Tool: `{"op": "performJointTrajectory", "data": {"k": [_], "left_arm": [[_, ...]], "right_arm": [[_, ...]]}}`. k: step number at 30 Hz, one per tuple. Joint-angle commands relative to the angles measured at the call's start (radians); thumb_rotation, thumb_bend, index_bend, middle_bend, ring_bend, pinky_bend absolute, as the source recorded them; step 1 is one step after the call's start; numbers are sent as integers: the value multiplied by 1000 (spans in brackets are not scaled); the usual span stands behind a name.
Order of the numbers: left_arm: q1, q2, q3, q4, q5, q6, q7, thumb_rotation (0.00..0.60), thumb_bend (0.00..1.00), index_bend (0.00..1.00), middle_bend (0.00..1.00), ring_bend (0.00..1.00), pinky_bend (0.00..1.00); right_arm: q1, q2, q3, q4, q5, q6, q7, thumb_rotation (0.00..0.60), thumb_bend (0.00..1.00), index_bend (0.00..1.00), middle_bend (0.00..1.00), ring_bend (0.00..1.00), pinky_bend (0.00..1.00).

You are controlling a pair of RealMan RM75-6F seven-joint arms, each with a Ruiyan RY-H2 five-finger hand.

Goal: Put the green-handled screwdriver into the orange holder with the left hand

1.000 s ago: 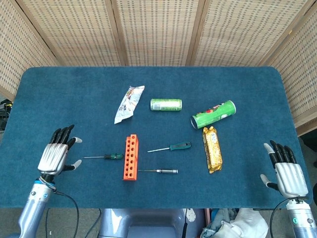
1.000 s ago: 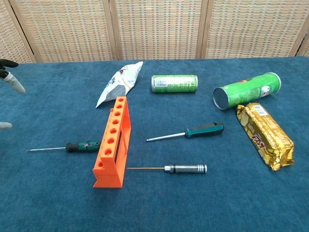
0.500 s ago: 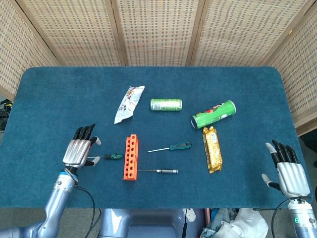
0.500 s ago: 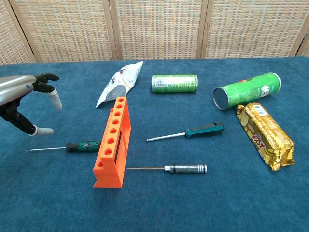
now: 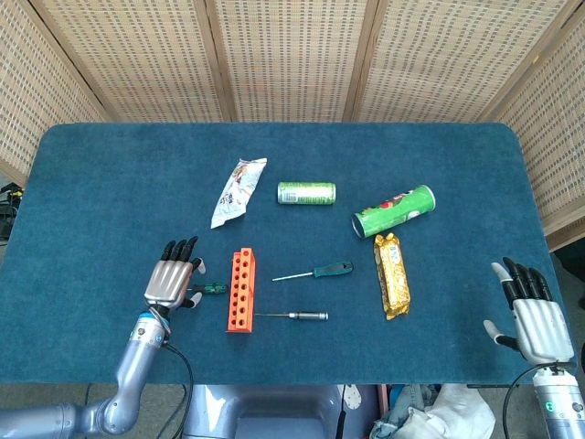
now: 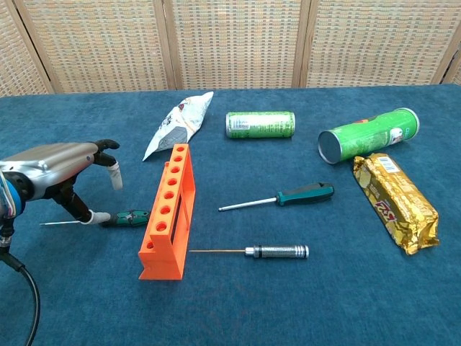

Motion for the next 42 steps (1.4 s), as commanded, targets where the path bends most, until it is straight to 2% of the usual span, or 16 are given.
{"op": "performJointTrajectory", "data": {"k": [1, 9, 24, 37, 42], "left_arm": [[-12, -15, 2, 10, -18, 0, 10, 600, 253, 412, 0, 0, 0], [-36, -54, 12, 51, -66, -2, 20, 600, 254, 411, 0, 0, 0], [-78, -112, 13, 117, -84, -8, 7, 600, 258, 427, 0, 0, 0], [-81, -130, 24, 145, -68, 11, -12, 600, 298, 604, 0, 0, 0], [-75, -120, 24, 139, -43, 23, -38, 600, 302, 611, 0, 0, 0]], "right_arm": [[0, 1, 0, 0, 0, 0, 2, 600, 235, 0, 0, 0, 0], [0, 2, -2, 0, -6, 1, 10, 600, 234, 0, 0, 0, 0], [1, 2, -5, -4, -11, 0, 12, 600, 233, 0, 0, 0, 0], [3, 3, -11, -9, -23, -3, 16, 600, 233, 0, 0, 0, 0], [3, 4, -12, -10, -25, -2, 16, 600, 234, 0, 0, 0, 0]]}}
